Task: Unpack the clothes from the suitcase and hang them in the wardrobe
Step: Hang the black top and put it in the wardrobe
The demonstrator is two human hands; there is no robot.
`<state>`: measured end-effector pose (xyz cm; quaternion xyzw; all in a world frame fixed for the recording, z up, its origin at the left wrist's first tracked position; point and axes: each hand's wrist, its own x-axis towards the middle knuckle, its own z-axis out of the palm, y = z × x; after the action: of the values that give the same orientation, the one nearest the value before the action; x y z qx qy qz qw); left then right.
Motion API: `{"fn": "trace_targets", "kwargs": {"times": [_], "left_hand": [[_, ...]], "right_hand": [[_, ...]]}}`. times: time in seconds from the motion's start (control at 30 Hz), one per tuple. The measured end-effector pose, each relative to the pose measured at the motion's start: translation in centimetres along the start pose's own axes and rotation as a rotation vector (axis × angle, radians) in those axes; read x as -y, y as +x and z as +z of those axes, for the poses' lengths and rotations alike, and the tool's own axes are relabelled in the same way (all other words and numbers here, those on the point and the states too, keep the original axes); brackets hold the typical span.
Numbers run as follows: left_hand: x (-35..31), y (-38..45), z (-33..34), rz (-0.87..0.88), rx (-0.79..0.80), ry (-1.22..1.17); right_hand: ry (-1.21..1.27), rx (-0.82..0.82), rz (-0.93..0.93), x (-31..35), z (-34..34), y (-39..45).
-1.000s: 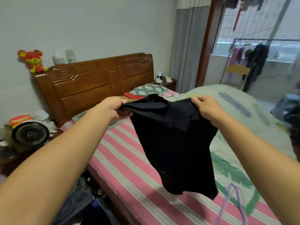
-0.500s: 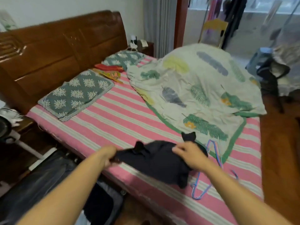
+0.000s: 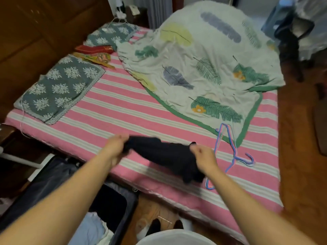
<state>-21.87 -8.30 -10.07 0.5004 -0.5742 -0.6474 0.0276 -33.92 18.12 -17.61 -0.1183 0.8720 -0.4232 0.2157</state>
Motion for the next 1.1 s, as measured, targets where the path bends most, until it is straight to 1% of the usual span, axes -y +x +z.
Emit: {"fn": "trace_targets", "kwargs": {"times": [0.07,0.13,0.17,0.23,0.3,0.37,0.43,0.5,0.57,0.6,0.63,0.67,0.73,0.77,0.83,0.9,0.93,1.0,1.03,1.07,1.1], "left_hand": [[-7.9,1.6,0.9,0.090,0.033,-0.074],[-16.6,2.5,1.4,0.156,0.063,-0.218],[-20.7,2.2,1.4,0.203,0.050,-0.296],[-27.0,1.8,0.4,0.286,-0.033,-0.410],[-30.3,1.8,-1.1,0.236,-0.153,-0.507],[-30.1,2.3,-2.6,0.210,-0.239,-0.526],[-27.6,2.5,-4.1,0.239,-0.193,-0.451],[-24.3,2.3,-5.9,0.194,-0.051,-0.457],[-22.6,2.0,-8.5,0.137,0.054,-0.535],[-22.8,2.4,-9.6,0.150,0.097,-0.575],[-23.8,2.7,-10.4,0.171,0.124,-0.614],[-25.5,2.6,-10.7,0.223,0.107,-0.580],[-29.5,2.7,-9.6,0.337,0.057,-0.454],[-31.5,3.0,-8.3,0.405,0.010,-0.388],[-34.3,5.3,-4.8,0.539,-0.051,-0.216],[-35.3,9.6,-0.8,0.516,-0.080,-0.048],[-35.0,11.4,1.3,0.524,-0.063,0.028],[-33.1,14.7,6.4,0.587,-0.062,0.184],[-31.5,16.2,9.4,0.621,-0.005,0.244],[-29.4,17.2,12.5,0.652,0.117,0.311],[-26.5,17.8,15.4,0.658,0.281,0.401]], "right_hand": [[-0.017,-0.155,-0.085,6.6,-4.1,5.4],[-0.058,-0.350,-0.212,14.4,-10.0,10.2],[-0.074,-0.428,-0.272,18.0,-12.9,12.0],[-0.140,-0.519,-0.356,23.3,-17.2,14.3],[-0.277,-0.519,-0.389,26.1,-18.8,15.4],[-0.375,-0.418,-0.358,26.9,-18.0,15.0],[-0.393,-0.200,-0.265,25.7,-15.5,13.6],[-0.295,0.084,-0.142,23.6,-13.0,11.6],[-0.129,0.353,-0.040,22.4,-11.0,9.8],[-0.021,0.415,-0.012,22.7,-10.5,9.3],[0.090,0.408,-0.002,23.6,-10.3,9.3],[0.212,0.362,0.004,25.1,-10.4,9.6],[0.432,0.188,0.033,27.6,-11.1,11.3],[0.501,0.087,0.053,28.4,-11.3,12.9],[0.535,-0.061,0.125,28.1,-10.9,15.8],[0.554,-0.117,0.228,25.4,-8.8,18.3],[0.573,-0.123,0.285,23.6,-7.4,19.2],[0.617,-0.126,0.417,19.5,-4.2,20.1],[0.656,-0.134,0.470,17.2,-2.7,20.5],[0.721,-0.142,0.525,14.8,-1.2,20.4],[0.784,-0.160,0.589,11.8,0.1,20.4]]}}
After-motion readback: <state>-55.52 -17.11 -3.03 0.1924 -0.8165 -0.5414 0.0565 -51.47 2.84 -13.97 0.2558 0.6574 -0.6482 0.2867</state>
